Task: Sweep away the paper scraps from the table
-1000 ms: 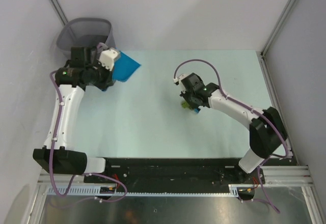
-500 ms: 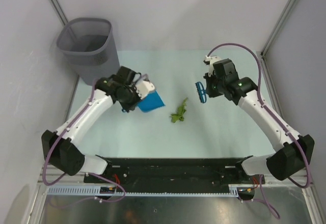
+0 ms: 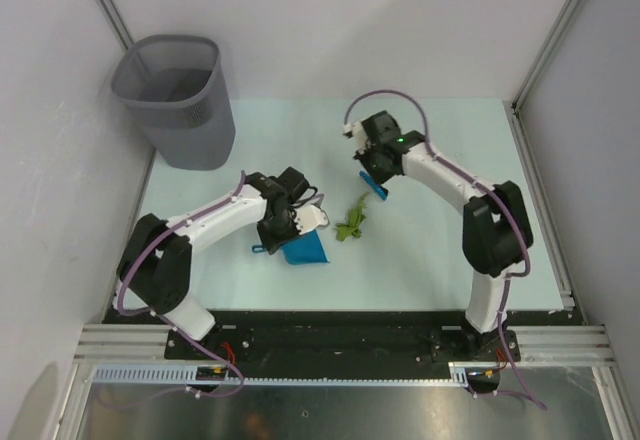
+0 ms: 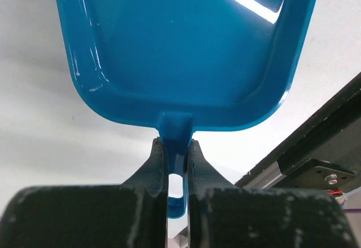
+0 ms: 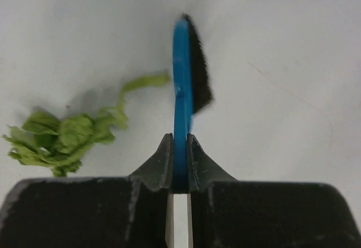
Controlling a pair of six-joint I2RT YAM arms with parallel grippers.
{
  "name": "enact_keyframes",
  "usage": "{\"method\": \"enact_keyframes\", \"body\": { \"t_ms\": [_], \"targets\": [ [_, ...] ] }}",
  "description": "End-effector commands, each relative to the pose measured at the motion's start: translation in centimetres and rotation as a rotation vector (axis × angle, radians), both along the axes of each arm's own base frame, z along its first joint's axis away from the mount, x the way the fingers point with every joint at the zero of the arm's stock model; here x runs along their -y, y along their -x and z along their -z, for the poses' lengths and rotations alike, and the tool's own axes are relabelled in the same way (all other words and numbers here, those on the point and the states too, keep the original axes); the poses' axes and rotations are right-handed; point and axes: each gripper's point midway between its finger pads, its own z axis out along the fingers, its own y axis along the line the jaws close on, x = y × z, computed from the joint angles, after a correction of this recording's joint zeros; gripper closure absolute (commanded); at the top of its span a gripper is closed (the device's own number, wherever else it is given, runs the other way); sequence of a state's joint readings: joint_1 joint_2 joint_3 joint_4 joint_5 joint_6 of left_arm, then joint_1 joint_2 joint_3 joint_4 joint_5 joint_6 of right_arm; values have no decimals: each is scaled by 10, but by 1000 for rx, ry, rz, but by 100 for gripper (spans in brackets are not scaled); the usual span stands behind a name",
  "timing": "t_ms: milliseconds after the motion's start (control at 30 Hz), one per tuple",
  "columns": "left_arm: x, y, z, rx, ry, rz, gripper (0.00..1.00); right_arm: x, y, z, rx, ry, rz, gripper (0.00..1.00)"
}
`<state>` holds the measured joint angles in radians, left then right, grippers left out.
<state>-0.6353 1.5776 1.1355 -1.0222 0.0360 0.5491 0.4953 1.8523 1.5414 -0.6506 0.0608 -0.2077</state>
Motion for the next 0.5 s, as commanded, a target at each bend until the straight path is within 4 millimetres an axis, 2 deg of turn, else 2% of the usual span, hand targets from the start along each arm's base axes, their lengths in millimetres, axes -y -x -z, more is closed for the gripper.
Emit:
{"method": "enact_keyframes", "body": {
  "t_ms": [0, 33, 100, 133, 167, 233, 467],
  "targets": [
    [16, 9, 12, -29, 30, 22, 100, -24, 33, 30, -96, 145, -167, 100],
    [18, 10, 16, -40, 25, 26, 100, -24, 41, 36, -130, 132, -157, 100],
    [20, 8, 24, -46, 19, 22, 100, -27, 51, 32, -160, 62, -110, 100],
    [20, 6, 26, -45, 14, 17, 100, -24, 61, 38, -185, 52, -95, 100],
    [21, 3, 28, -36, 10, 13, 100, -24, 64, 28, -168, 22, -82, 100],
    [21, 0, 33, -40, -5, 12, 100, -25, 79, 29, -208, -31, -36, 100],
    [32, -11, 41, -41, -2, 5, 100, -25, 114, 17, -272, -130, 143, 100]
  ]
}}
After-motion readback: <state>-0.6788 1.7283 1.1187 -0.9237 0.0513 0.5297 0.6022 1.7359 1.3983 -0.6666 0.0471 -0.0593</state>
